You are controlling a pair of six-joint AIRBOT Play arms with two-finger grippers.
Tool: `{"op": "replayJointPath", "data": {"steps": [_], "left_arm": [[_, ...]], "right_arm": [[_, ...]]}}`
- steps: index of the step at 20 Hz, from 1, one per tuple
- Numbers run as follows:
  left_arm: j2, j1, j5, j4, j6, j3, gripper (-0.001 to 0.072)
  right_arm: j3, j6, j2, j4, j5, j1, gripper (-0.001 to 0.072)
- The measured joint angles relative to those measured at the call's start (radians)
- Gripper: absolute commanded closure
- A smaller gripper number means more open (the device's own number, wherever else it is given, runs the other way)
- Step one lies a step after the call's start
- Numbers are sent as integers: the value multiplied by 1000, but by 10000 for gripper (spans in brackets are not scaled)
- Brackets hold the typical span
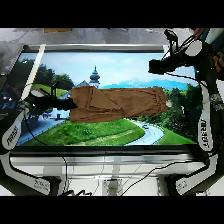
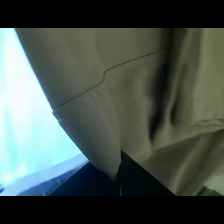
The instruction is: Fold the clothes and pants, and hang the long-sleeved shirts on hangers.
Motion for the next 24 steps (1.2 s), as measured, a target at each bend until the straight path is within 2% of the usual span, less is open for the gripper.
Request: {"op": "replayJointPath", "data": {"steps": [4,9,12,17,20,24], "left_arm": [[40,-13,-178,122,-154,193,698],[121,-72,-431,374,-333,490,697],[183,-129,-495,515,-379,604,697],[249,-217,-530,697,-406,668,696],[260,-245,-535,732,-411,678,696],[264,-262,-537,754,-413,682,695]], "right_arm": [[-22,-17,0,-32,3,0,677],[-79,-23,0,-48,5,0,677],[-97,-25,-2,-47,6,5,677],[-109,-24,-19,-38,-32,57,677],[-137,-3,-59,-19,-137,142,678],[-163,74,-180,23,-322,317,678]]}}
